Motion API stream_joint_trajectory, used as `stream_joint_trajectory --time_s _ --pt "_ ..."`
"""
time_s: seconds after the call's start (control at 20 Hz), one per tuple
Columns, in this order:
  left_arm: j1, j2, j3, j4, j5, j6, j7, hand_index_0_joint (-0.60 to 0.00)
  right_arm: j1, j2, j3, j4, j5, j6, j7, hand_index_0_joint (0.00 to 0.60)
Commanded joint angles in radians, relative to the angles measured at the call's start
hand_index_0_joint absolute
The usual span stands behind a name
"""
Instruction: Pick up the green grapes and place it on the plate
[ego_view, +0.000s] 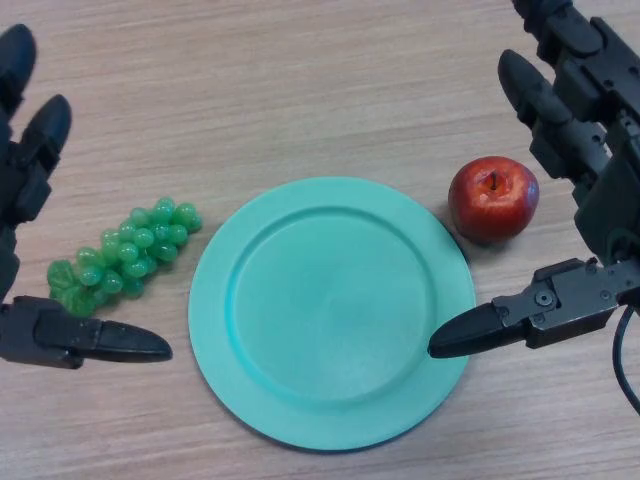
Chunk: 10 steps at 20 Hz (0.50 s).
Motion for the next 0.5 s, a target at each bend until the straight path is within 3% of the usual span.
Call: stream_joint_trajectory --time_s 0.05,0.5 --pt "-0.016 0.026 0.075 -0.061 -0.028 -0.122 0.003 0.000 -0.027 -0.001 -0.046 -0.050 -0.026 -0.138 0.005 0.000" --pt "-0.012 0.040 0.095 -0.026 -0.081 -0.143 0.000 0.000 -0.033 -0.017 -0.038 -0.054 -0.009 -0.137 -0.027 0.000"
